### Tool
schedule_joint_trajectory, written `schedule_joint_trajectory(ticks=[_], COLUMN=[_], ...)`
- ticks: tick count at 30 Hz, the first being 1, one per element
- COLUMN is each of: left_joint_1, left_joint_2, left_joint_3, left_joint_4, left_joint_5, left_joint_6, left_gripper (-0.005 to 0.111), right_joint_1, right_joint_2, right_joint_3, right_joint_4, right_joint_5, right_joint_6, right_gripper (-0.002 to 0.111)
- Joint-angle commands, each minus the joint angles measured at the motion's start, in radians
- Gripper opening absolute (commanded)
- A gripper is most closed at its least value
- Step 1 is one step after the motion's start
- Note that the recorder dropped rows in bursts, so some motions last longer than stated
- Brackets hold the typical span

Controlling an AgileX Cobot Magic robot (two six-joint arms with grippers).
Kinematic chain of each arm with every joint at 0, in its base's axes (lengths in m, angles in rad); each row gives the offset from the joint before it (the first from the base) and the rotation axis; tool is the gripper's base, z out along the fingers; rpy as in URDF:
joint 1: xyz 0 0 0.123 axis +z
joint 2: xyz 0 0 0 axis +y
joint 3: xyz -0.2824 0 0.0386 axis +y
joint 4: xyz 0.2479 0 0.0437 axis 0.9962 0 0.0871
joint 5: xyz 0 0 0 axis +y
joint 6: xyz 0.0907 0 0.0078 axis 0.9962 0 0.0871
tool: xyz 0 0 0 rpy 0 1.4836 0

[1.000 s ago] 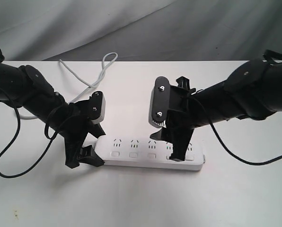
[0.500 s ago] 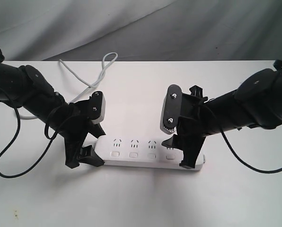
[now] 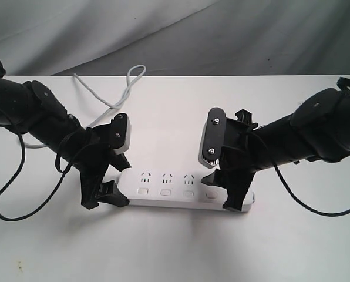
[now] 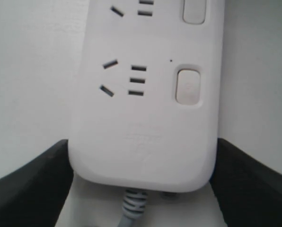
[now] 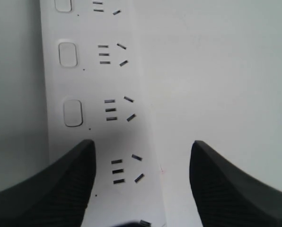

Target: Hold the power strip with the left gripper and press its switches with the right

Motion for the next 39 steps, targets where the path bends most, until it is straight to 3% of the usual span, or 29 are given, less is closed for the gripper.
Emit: schedule_joint_trajectory(ticks=[1, 39], left_joint_1=[-0.006, -0.006], left_joint_2=[-0.007, -0.007], left_joint_3=[-0.006, -0.006], left_joint_4=[-0.014, -0.014], left_joint_5=[0.005, 0.005], left_joint_6=[-0.006, -0.006], left_gripper=[0.064, 0.064], right_joint_1=[-0.01, -0.01], right_joint_2=[0.001, 0.062], right_joint_3=[0.018, 0.038], right_joint_4=[0.019, 0.03], right_joint_5=[-0.007, -0.03], right_joint_6=[0.005, -0.001], right_gripper=[0.055, 0.055])
